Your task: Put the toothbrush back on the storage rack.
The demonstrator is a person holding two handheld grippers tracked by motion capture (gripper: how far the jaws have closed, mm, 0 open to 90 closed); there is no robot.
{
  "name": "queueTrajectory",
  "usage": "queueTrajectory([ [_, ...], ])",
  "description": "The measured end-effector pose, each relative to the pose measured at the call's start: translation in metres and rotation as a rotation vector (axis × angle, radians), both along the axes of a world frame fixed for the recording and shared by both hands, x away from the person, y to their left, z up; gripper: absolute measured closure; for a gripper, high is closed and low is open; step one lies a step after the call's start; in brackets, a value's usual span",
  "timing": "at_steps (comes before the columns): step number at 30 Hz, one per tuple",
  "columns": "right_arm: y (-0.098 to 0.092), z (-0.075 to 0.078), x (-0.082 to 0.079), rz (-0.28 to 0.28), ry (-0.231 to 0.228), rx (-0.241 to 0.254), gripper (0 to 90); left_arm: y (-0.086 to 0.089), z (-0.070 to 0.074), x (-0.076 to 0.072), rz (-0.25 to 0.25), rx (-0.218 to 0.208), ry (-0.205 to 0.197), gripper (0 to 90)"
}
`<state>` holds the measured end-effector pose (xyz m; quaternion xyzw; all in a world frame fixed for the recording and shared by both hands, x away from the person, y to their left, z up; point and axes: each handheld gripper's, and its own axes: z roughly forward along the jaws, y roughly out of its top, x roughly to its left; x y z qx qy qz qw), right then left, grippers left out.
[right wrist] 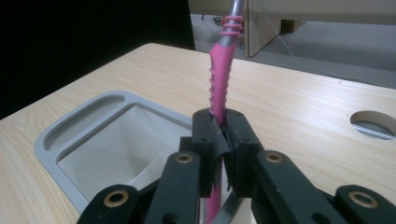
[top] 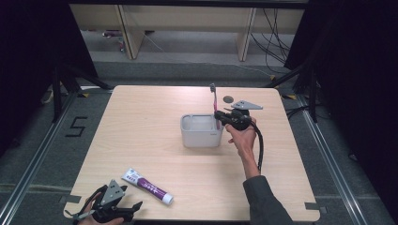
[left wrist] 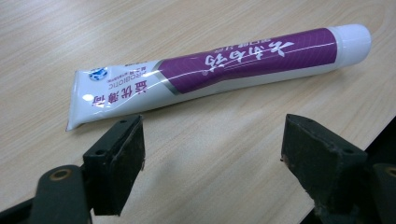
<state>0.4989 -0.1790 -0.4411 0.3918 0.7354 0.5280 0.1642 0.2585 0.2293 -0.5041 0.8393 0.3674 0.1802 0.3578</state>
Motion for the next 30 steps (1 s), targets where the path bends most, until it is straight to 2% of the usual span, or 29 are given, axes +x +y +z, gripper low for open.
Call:
queueTrajectory([
  [1,-0.001,0.000,0.000,-0.008,-0.021,-0.017,83.7,0.000,0.000,0.000,0.000,0.000,0.000,21.4],
  [3,0.000,0.000,-0.001,-0.008,0.014,0.014,83.5,0.000,0.000,0.000,0.004,0.006,0.000,21.3],
  [4,0.000,-0.001,-0.001,-0.003,0.018,0.020,83.4,0.000,0.000,0.000,0.004,0.006,0.000,21.3],
  [6,-0.001,-0.001,-0.001,-0.007,-0.003,-0.012,83.4,0.000,0.000,-0.001,0.005,0.004,0.005,21.3],
  [8,-0.001,-0.001,0.000,0.004,-0.003,-0.015,83.4,0.000,0.000,0.000,0.000,0.001,0.002,21.3],
  [9,0.001,-0.001,-0.002,-0.005,0.029,0.003,83.4,0.000,0.000,0.000,0.004,0.005,0.000,21.3],
  [11,0.001,-0.001,-0.002,-0.002,0.023,0.001,83.0,0.000,0.000,0.000,0.003,0.005,0.001,21.3],
  [12,0.002,-0.001,-0.003,-0.001,0.035,0.005,82.6,0.000,0.000,0.000,0.003,0.005,0.001,21.3],
  [13,0.000,-0.002,0.000,0.002,-0.021,-0.033,81.3,0.000,0.000,0.000,0.003,0.006,0.001,21.4],
  [14,0.001,-0.001,-0.002,0.009,0.014,-0.011,80.9,0.000,0.000,0.000,0.003,0.005,0.001,21.3],
  [16,0.001,0.000,-0.003,-0.001,0.007,-0.007,80.4,0.000,0.000,0.000,0.002,0.005,0.001,21.3],
  [18,0.000,0.000,-0.002,0.009,-0.008,-0.024,80.2,-0.001,0.000,0.000,0.006,0.003,0.006,21.4],
  [19,0.001,0.001,-0.004,0.003,0.014,-0.010,80.0,-0.001,0.000,0.000,0.009,0.000,0.005,21.4],
  [20,-0.001,0.002,-0.003,0.006,-0.017,-0.022,77.8,-0.001,0.000,0.000,0.008,0.001,0.006,21.3],
  [21,-0.001,0.004,-0.005,0.002,0.004,-0.008,76.7,0.000,0.000,0.000,0.003,0.004,0.001,21.4],
  [23,-0.002,0.006,-0.006,0.003,-0.007,-0.021,74.2,-0.001,0.000,0.000,0.007,0.003,0.004,21.3],
  [24,-0.003,0.006,-0.007,-0.004,0.002,-0.013,72.2,0.000,0.000,0.000,0.005,0.004,0.004,21.3],
  [25,-0.006,0.007,-0.007,-0.009,-0.017,-0.018,64.7,0.000,0.001,-0.001,0.005,0.010,0.012,21.3],
  [26,-0.006,0.008,-0.008,-0.012,0.008,0.000,62.1,0.000,0.001,-0.001,0.005,0.010,0.010,21.3],
  [30,-0.012,0.014,-0.014,-0.031,0.004,0.009,51.0,0.000,0.000,0.000,0.004,0.006,-0.001,21.3],
])
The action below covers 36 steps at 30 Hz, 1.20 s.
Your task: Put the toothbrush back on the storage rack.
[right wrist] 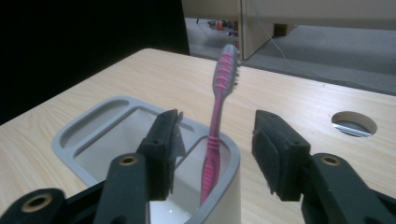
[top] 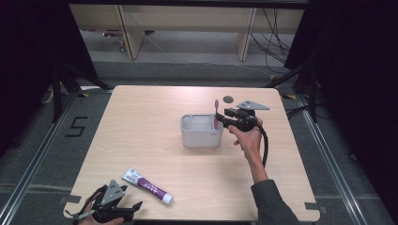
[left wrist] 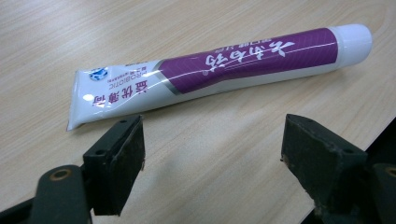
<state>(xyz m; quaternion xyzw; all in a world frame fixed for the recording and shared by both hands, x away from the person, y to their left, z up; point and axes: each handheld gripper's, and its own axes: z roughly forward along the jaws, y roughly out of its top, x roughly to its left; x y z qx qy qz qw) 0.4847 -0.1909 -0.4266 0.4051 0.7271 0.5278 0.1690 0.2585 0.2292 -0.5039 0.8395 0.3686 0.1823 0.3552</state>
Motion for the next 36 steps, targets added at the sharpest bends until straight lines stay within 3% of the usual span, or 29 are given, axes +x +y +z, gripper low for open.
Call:
queueTrajectory([
  [1,-0.002,0.002,-0.001,0.002,-0.019,-0.008,49.6,0.000,0.000,0.000,0.002,-0.001,0.005,21.3],
  [8,-0.013,0.012,-0.020,0.001,-0.010,-0.003,45.3,0.000,0.000,0.000,-0.003,-0.003,-0.001,21.4],
  [9,-0.016,0.012,-0.020,0.017,-0.024,-0.026,45.0,-0.001,0.000,0.000,0.005,-0.002,0.004,21.4],
  [10,-0.017,0.013,-0.026,0.000,0.021,0.001,44.4,-0.001,0.000,0.000,0.004,-0.001,0.004,21.4],
  [11,-0.020,0.011,-0.026,0.011,-0.007,-0.008,44.3,-0.001,0.000,0.000,0.003,-0.001,0.007,21.4],
  [14,-0.026,0.011,-0.031,0.009,0.005,-0.005,44.2,-0.001,0.000,0.000,0.003,0.000,0.008,21.4],
  [15,-0.029,0.011,-0.037,-0.006,0.031,0.000,44.2,0.000,0.000,0.002,-0.008,0.015,-0.006,21.4],
  [16,-0.029,0.011,-0.037,-0.006,0.031,0.000,44.2,0.000,0.000,0.002,-0.008,0.015,-0.006,21.4],
  [17,-0.033,0.009,-0.038,0.007,0.013,-0.014,44.1,-0.002,-0.001,0.000,0.019,-0.014,-0.007,21.4],
  [22,-0.038,0.006,-0.045,-0.001,0.008,-0.016,43.7,0.001,0.000,0.001,-0.003,0.019,0.002,21.4],
  [24,-0.040,0.005,-0.045,0.020,-0.004,-0.025,43.4,0.001,0.000,0.001,-0.005,0.021,0.001,21.4],
  [31,-0.043,-0.003,-0.055,0.015,0.025,-0.042,42.5,0.001,0.000,0.001,0.002,0.014,0.004,21.4],
  [32,-0.044,-0.004,-0.055,0.011,0.001,-0.056,42.5,0.001,0.001,0.001,0.001,0.014,0.003,21.5],
  [35,-0.044,-0.005,-0.059,0.006,0.029,-0.038,42.0,0.002,0.000,0.002,-0.014,0.020,-0.009,21.6],
  [36,-0.046,-0.005,-0.059,0.013,0.008,-0.062,42.0,0.002,0.000,0.002,-0.015,0.020,-0.010,21.6],
])
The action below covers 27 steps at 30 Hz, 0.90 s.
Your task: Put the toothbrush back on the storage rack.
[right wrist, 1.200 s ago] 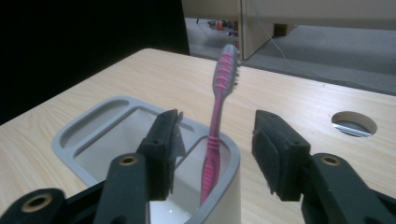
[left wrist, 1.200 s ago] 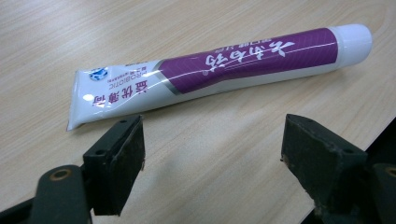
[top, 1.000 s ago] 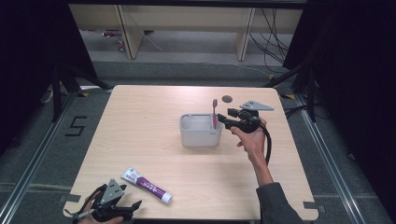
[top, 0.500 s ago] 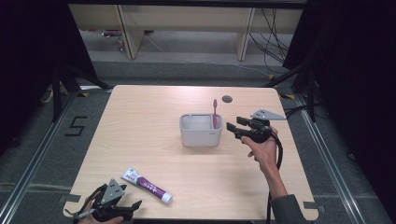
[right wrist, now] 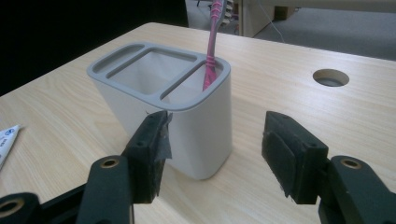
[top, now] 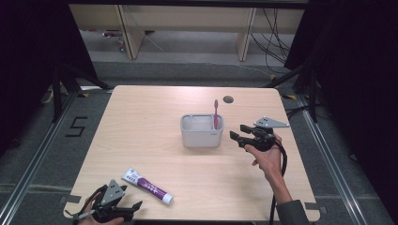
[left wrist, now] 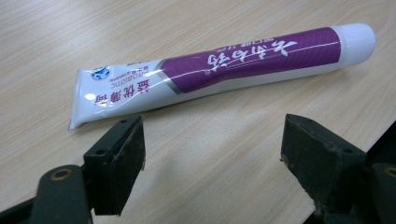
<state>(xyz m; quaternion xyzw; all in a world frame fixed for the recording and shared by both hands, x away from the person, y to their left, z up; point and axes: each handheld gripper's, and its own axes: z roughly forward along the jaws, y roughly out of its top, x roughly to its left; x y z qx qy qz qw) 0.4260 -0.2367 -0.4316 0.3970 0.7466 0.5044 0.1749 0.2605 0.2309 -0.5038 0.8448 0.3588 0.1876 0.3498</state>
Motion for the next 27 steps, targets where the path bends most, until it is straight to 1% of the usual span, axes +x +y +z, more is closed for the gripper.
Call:
queueTrajectory([
  [1,0.000,0.000,-0.002,-0.004,0.017,0.014,42.0,0.000,0.000,0.000,0.000,0.000,-0.001,21.6],
  [2,-0.001,0.001,-0.003,0.005,0.020,0.014,41.8,0.000,0.001,0.000,0.001,0.009,0.003,21.6],
  [3,-0.001,0.001,-0.003,0.005,0.020,0.014,41.8,0.000,0.001,0.000,0.001,0.009,0.003,21.6],
  [4,-0.002,0.001,-0.006,-0.004,0.018,0.005,41.4,0.000,0.001,-0.001,0.008,0.004,0.007,21.6],
  [5,-0.001,0.001,-0.009,-0.007,0.044,0.026,41.4,0.000,0.000,0.000,0.002,-0.001,0.002,21.6],
  [6,-0.003,0.001,-0.008,0.002,0.012,-0.002,41.2,0.000,0.001,-0.001,0.011,0.003,0.006,21.6],
  [7,-0.003,0.000,-0.011,-0.002,0.022,0.015,41.1,0.000,0.001,-0.001,0.007,0.004,0.006,21.6],
  [9,-0.004,0.000,-0.013,-0.007,0.027,0.015,40.9,0.000,0.001,-0.001,0.009,0.004,0.007,21.6],
  [10,-0.005,-0.001,-0.016,0.001,0.027,0.013,40.6,-0.001,0.000,-0.001,0.011,-0.003,0.005,21.6],
  [11,-0.006,-0.001,-0.017,-0.009,0.021,0.008,40.4,-0.001,0.001,0.000,0.005,0.001,0.005,21.6],
  [12,-0.007,-0.001,-0.020,-0.012,0.029,0.010,40.3,-0.002,0.000,-0.002,0.022,-0.021,0.011,21.6],
  [13,-0.008,0.000,-0.022,-0.013,0.041,0.010,40.4,-0.002,0.000,-0.002,0.022,-0.019,0.012,21.6],
  [14,-0.009,-0.001,-0.022,-0.010,0.019,0.006,40.4,0.000,0.001,-0.001,0.009,0.004,0.009,21.6],
  [16,-0.011,-0.003,-0.025,-0.005,0.021,-0.008,40.4,-0.001,0.000,-0.001,0.021,-0.012,0.004,21.6],
  [18,-0.013,-0.006,-0.028,-0.009,0.022,-0.008,40.3,0.000,0.001,-0.001,0.008,0.005,0.007,21.6],
  [19,-0.013,-0.006,-0.031,-0.012,0.036,-0.003,40.3,-0.002,0.000,-0.002,0.024,-0.021,0.011,21.6],
  [20,-0.013,-0.007,-0.033,-0.014,0.057,0.001,40.0,-0.001,0.001,-0.002,0.015,-0.003,0.011,21.6],
  [21,-0.015,-0.007,-0.035,-0.016,0.062,-0.010,40.0,-0.001,0.001,-0.001,0.015,0.001,0.010,21.6],
  [22,-0.015,-0.009,-0.035,-0.018,0.042,-0.010,40.0,0.000,0.001,0.002,-0.007,0.013,-0.016,21.6],
  [23,-0.018,-0.010,-0.036,-0.010,0.028,-0.030,39.8,0.000,0.001,0.000,0.002,0.012,-0.003,21.6],
  [24,-0.017,-0.011,-0.039,-0.013,0.037,-0.013,39.6,-0.001,0.000,-0.001,0.019,-0.008,0.013,21.6],
  [25,-0.019,-0.012,-0.041,-0.013,0.037,-0.034,39.3,-0.001,0.001,-0.001,0.017,-0.003,0.014,21.6],
  [26,-0.018,-0.014,-0.043,-0.011,0.038,-0.027,39.3,-0.001,0.001,-0.001,0.015,-0.001,0.011,21.6],
  [27,-0.019,-0.015,-0.046,-0.010,0.053,-0.041,39.3,-0.001,0.001,-0.001,0.013,0.003,0.008,21.6],
])
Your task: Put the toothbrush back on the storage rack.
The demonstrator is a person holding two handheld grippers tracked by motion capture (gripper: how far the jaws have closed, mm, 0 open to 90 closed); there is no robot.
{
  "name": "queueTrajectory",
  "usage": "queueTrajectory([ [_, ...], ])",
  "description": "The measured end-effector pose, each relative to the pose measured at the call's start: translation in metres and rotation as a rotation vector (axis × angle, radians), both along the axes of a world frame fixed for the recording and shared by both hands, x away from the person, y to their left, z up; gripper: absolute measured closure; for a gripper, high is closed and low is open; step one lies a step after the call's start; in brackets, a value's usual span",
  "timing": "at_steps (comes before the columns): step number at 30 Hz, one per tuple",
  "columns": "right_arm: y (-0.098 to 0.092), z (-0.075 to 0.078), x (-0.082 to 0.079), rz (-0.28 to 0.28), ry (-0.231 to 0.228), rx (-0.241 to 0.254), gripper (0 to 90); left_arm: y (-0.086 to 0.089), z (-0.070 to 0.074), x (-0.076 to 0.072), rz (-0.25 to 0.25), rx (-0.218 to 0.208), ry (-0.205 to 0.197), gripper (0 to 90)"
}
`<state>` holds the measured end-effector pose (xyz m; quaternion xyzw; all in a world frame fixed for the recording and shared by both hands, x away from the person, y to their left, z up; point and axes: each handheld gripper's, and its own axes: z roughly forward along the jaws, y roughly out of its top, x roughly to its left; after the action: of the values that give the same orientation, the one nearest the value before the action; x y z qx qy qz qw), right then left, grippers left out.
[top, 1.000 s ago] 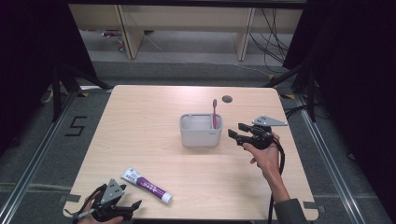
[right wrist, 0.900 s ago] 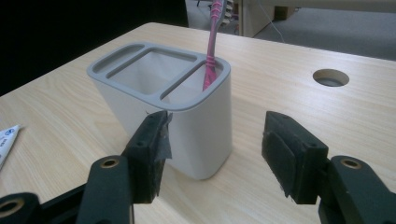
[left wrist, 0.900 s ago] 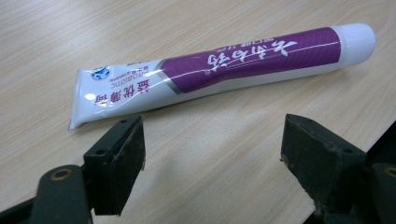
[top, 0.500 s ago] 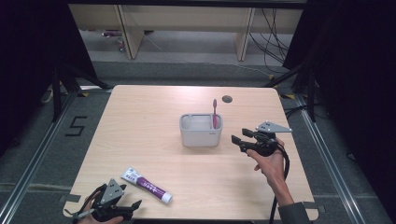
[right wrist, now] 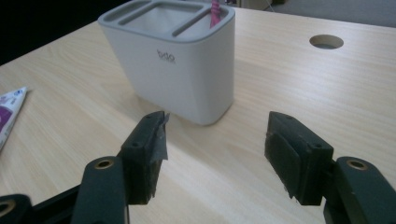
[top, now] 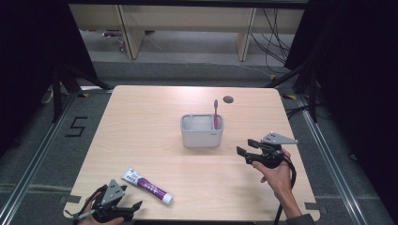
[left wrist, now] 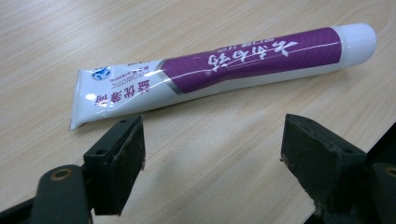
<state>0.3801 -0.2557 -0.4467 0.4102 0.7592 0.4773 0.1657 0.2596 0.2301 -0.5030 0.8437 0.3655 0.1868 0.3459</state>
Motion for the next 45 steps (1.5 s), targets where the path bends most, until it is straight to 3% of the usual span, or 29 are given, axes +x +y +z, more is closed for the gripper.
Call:
queueTrajectory([
  [3,-0.002,-0.004,-0.005,0.003,-0.005,-0.009,38.9,0.000,0.000,0.000,0.002,-0.002,0.000,21.6],
  [6,-0.001,-0.007,-0.011,0.001,0.035,0.014,38.6,0.000,0.000,0.000,-0.006,-0.001,-0.004,21.6],
  [8,-0.004,-0.009,-0.012,0.004,0.012,-0.016,38.6,0.000,0.000,0.000,-0.006,-0.002,-0.001,21.6],
  [9,-0.004,-0.011,-0.014,0.005,0.012,-0.006,38.5,0.000,0.000,0.000,-0.006,0.000,-0.001,21.6],
  [12,-0.005,-0.015,-0.019,-0.001,0.029,-0.003,38.3,-0.001,-0.001,-0.001,0.006,-0.022,0.004,21.6],
  [19,-0.009,-0.025,-0.029,-0.002,0.037,-0.028,38.1,-0.001,-0.001,-0.001,0.007,-0.020,0.003,21.6],
  [21,-0.008,-0.026,-0.035,-0.014,0.088,-0.008,38.0,-0.001,-0.001,-0.001,0.006,-0.021,0.004,21.6],
  [22,-0.010,-0.028,-0.034,0.002,0.061,-0.011,38.0,-0.001,-0.001,-0.001,0.007,-0.021,0.004,21.6],
  [25,-0.010,-0.030,-0.040,-0.012,0.092,0.010,37.9,-0.002,0.000,-0.001,0.006,-0.019,0.007,21.6],
  [26,-0.013,-0.030,-0.039,-0.002,0.057,-0.021,37.8,-0.002,0.000,-0.001,0.007,-0.015,0.008,21.6],
  [27,-0.013,-0.031,-0.040,-0.003,0.055,-0.018,37.7,-0.002,0.000,-0.001,0.007,-0.014,0.009,21.6],
  [29,-0.012,-0.031,-0.045,-0.011,0.091,0.009,37.4,-0.001,0.000,-0.001,0.008,-0.013,0.007,21.6],
  [31,-0.014,-0.032,-0.046,-0.003,0.066,-0.019,36.5,-0.001,0.000,-0.001,0.007,-0.013,0.008,21.6],
  [32,-0.012,-0.034,-0.049,-0.005,0.093,0.017,36.0,-0.001,0.000,-0.001,0.007,-0.018,0.007,21.6],
  [33,-0.012,-0.034,-0.050,-0.003,0.101,0.008,35.5,-0.002,0.000,-0.001,0.008,-0.013,0.008,21.6],
  [34,-0.012,-0.035,-0.051,-0.007,0.089,0.000,34.7,0.000,0.000,0.002,-0.010,0.008,-0.024,21.6],
  [35,-0.014,-0.034,-0.051,0.004,0.074,-0.023,33.6,-0.001,-0.001,0.000,0.004,-0.011,-0.005,21.6],
  [36,-0.012,-0.034,-0.054,-0.008,0.102,-0.005,32.3,-0.002,0.000,-0.001,0.008,-0.011,0.009,21.6],
  [37,-0.014,-0.035,-0.053,-0.004,0.075,-0.016,31.0,-0.002,0.000,-0.001,0.010,-0.013,0.009,21.6],
  [39,-0.013,-0.035,-0.056,-0.021,0.112,0.004,30.1,-0.002,0.000,-0.001,0.010,-0.013,0.005,21.6],
  [40,-0.015,-0.036,-0.055,-0.006,0.078,-0.008,29.5,-0.002,0.000,-0.001,0.009,-0.012,0.007,21.6],
  [41,-0.015,-0.036,-0.057,-0.016,0.101,0.003,29.3,0.000,0.000,0.000,-0.005,0.008,-0.004,21.6],
  [42,-0.016,-0.036,-0.057,-0.006,0.087,0.000,29.2,0.000,-0.001,0.003,-0.023,0.012,-0.035,21.6],
  [44,-0.018,-0.035,-0.060,-0.019,0.091,-0.008,29.0,0.000,0.000,0.003,-0.020,0.013,-0.031,21.6],
  [45,-0.019,-0.035,-0.061,-0.020,0.092,-0.002,29.0,0.000,0.000,0.000,-0.003,0.008,-0.003,21.6],
])
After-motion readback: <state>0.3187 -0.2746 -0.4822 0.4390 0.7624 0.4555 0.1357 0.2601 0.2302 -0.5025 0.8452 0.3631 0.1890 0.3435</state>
